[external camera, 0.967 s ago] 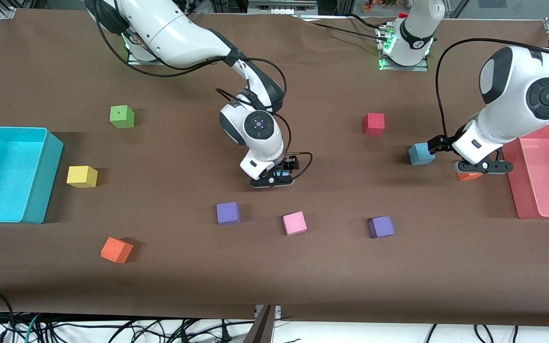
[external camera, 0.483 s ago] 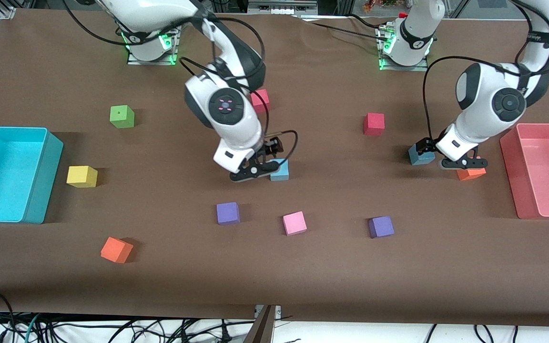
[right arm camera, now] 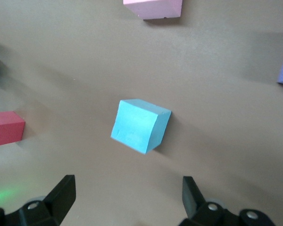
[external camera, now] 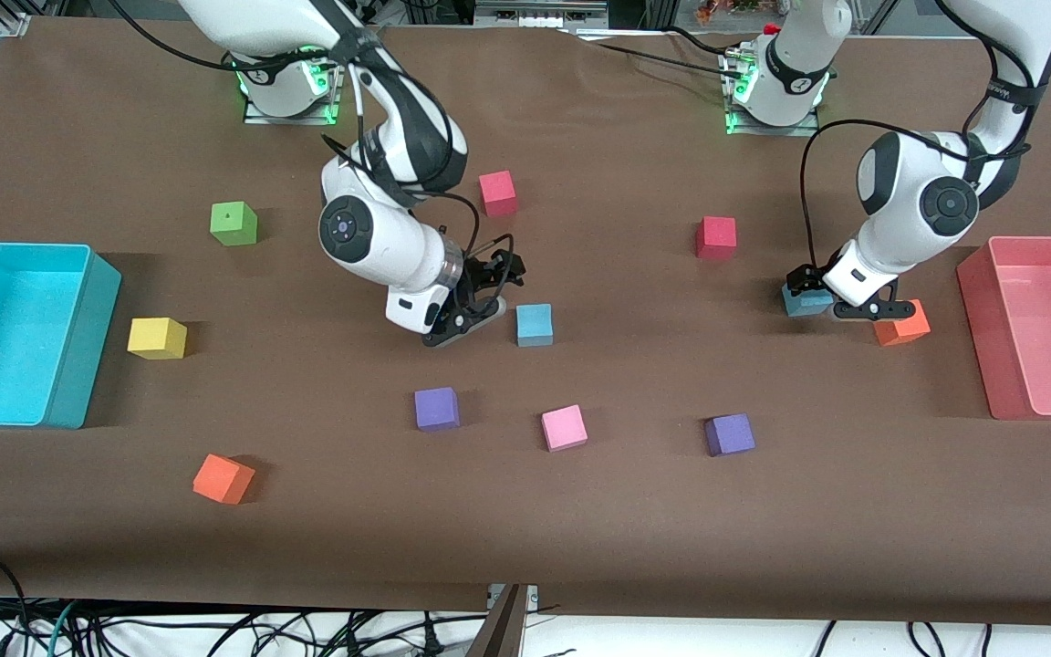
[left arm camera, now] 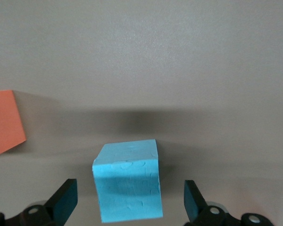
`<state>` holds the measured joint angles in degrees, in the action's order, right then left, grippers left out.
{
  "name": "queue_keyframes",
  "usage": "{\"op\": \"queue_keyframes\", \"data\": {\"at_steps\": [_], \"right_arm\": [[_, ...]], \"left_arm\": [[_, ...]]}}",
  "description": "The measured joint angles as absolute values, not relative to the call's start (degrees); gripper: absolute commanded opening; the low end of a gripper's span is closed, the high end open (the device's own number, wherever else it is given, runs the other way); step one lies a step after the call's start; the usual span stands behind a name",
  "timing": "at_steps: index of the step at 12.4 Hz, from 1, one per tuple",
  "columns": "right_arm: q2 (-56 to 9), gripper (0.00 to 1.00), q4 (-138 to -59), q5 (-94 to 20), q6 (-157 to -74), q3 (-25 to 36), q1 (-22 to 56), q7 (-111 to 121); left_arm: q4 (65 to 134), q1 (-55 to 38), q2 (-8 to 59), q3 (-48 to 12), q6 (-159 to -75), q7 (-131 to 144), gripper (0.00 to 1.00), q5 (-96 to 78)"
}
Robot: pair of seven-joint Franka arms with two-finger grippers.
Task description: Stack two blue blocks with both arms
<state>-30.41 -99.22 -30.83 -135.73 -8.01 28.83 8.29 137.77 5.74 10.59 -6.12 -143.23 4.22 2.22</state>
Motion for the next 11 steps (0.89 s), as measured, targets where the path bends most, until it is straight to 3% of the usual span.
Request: {"op": "queue_keyframes", "data": {"at_steps": [2, 3, 4, 6, 7, 9, 11], "right_arm": [[-30.4, 1.0, -104.2, -43.8, -144.1, -7.7, 29.8, 23.9], [-30.4, 1.0, -105.9, -50.4, -147.1, -7.6, 30.3, 32.7], [-30.4, 1.0, -107.2, -56.4, -148.8, -7.6, 30.5, 41.4], [-30.6, 1.0, -108.8, -65.7, -149.9, -7.3, 30.6, 58.7], [-31.2, 1.0, -109.4, -69.6, -150.2, -7.1, 30.7, 66.7], [-33.3, 1.0, -109.6, -80.4, -150.9, -6.3, 31.4, 81.9], [-35.6, 1.0, -109.6, -93.9, -151.5, -6.1, 32.2, 96.9]], "left_arm": [[137.8, 5.9, 12.8, -6.1, -145.0, 4.2, 0.91, 2.2], [137.8, 5.9, 13.7, -6.1, -145.3, 4.2, 0.77, 2.2], [137.8, 6.0, 14.2, -6.1, -145.5, 4.2, 0.59, 2.2], [137.8, 6.2, 14.7, -6.1, -145.6, 4.1, 0.14, 2.2], [137.8, 6.2, 14.5, -6.1, -145.6, 4.1, 0.06, 2.2], [137.7, 6.2, 14.4, -6.1, -145.6, 4.0, 0.0, 2.2], [136.5, 5.7, 13.0, -6.4, -145.0, 3.6, 0.0, 2.2]]}}
